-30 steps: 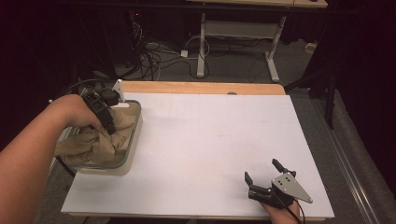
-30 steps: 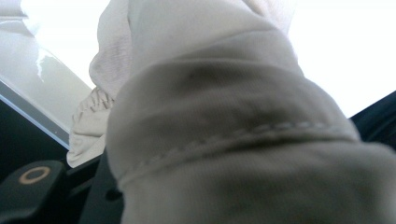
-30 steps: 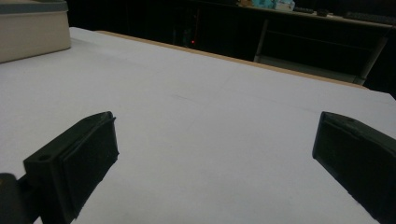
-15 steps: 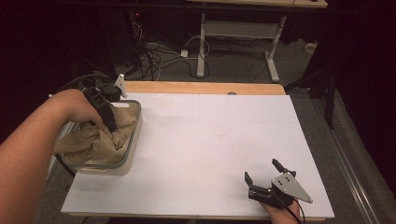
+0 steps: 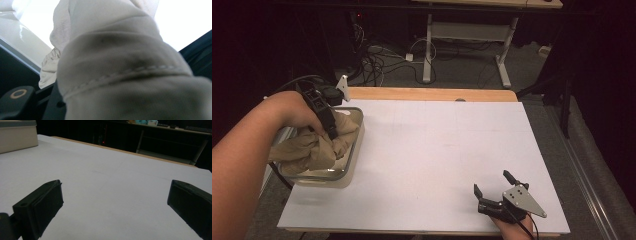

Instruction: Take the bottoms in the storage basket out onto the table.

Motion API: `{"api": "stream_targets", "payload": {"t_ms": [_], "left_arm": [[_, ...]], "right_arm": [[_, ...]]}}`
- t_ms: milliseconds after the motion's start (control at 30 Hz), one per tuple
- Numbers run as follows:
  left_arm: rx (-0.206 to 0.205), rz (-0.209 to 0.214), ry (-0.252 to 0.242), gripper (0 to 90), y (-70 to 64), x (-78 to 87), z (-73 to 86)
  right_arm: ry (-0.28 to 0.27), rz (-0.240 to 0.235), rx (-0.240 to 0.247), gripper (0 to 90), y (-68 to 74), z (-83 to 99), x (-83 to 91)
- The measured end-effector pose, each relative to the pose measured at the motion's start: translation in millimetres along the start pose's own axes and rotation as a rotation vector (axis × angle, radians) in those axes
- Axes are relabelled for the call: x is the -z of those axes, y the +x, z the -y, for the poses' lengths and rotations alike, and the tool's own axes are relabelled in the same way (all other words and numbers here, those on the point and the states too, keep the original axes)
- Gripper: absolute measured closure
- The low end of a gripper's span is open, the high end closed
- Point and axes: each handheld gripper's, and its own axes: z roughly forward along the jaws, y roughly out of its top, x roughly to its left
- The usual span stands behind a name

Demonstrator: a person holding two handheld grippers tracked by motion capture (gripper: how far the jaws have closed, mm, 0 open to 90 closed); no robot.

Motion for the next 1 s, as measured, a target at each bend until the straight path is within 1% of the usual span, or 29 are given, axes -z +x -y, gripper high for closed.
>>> {"api": "stream_targets", "payload": {"t_ms": [233, 500, 567, 733, 900, 1000], "left_arm": [[-0.001, 0.000, 0.004, 55.6, -4.4, 6.2, -0.9], [-0.007, -0.005, 0.008, 55.6, -9.7, 17.0, -2.1], [-0.013, -0.005, 0.008, 55.6, -12.1, 20.6, -3.1], [-0.027, 0.000, 0.004, 55.6, -18.1, 23.7, -6.9], [-0.035, -0.005, 0.005, 55.6, -23.7, 27.4, -10.9], [-0.044, -0.016, 0.001, 55.6, -28.0, 32.8, -14.0]], "right_arm": [[0.000, 0.000, 0.000, 1.1, 0.1, 0.1, 0.0], [0.000, -0.002, 0.000, 1.1, 0.1, 0.0, 0.0], [-0.001, -0.001, 0.000, 1.1, 0.3, -0.1, 0.1], [0.002, -0.002, 0.000, 1.2, 0.5, 0.2, -0.4], [0.002, -0.003, 0.002, 1.2, 0.8, 0.1, -0.4], [0.002, -0.002, 0.000, 1.2, 0.4, 0.2, -0.2]]}}
